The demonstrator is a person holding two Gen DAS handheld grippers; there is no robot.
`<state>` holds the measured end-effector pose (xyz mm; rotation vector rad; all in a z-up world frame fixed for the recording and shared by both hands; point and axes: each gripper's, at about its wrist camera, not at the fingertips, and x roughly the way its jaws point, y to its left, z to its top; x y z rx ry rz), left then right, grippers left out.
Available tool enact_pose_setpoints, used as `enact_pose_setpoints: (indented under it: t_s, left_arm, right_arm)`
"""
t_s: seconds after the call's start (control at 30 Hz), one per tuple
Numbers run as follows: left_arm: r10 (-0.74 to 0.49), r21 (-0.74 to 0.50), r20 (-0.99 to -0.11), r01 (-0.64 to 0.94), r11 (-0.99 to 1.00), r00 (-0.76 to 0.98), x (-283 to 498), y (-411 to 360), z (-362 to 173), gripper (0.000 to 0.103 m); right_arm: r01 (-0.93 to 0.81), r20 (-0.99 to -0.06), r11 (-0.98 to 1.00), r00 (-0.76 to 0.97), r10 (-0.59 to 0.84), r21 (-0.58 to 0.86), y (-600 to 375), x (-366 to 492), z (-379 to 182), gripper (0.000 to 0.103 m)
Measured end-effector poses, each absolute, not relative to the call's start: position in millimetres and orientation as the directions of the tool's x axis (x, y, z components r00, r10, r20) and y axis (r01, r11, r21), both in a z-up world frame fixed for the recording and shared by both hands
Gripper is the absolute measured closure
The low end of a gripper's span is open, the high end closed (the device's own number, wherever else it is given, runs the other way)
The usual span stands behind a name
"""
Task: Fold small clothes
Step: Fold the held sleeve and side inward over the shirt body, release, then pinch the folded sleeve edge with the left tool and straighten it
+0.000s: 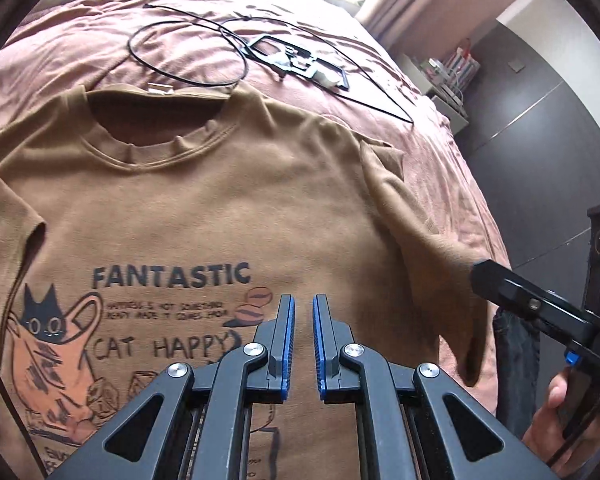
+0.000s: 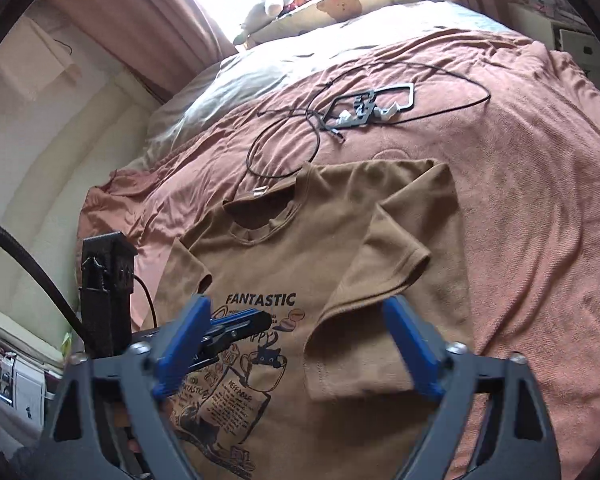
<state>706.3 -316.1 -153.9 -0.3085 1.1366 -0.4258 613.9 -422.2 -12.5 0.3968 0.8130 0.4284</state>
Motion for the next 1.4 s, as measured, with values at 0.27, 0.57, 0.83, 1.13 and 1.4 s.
enact_pose_setpoints:
  t_s: [0.27,0.57,0.83,1.13,1.4]
  left_arm:
    - [-0.455,-0.419,-0.820,0.176,0.891,0.349,709.3,-315.2,-158.0,0.070]
    - [-0.474,-0.414,-0.824,0.241,0.878,0.311,710.5,-347.0,-176.0,0.070]
    - [-0.464,-0.393,-0.829,0.267,0.880,0.310,711.7,-369.3,-194.8,0.070]
    - [-0.440,-0.378,-0.844,0.241,0.894,0.306,704.3,-364.1,-200.2,0.100]
    - [-0.361,-0.263,-0.868,0.301,0.916,0.340,698.6,-370.6,-187.3,0.090]
  right_arm:
    - [-0.111,-0.663,0.899,0.638,0.392,0.424,-452.4,601.2,-38.4,0.012]
    - [-0.030,-0.767,0.942,0.572,0.291,0.335,-445.5,609.6,-83.5,0.057]
    - [-0.020,-0.829,0.975,0.522,0.200,0.222,-433.9,613.6,-107.8,0.073]
    - [-0.001,-0.825,0.974,0.532,0.191,0.226,-431.2,608.3,-110.5,0.076]
    - [0.001,-0.805,0.951,0.534,0.260,0.308,-447.9,598.9,-104.1,0.075]
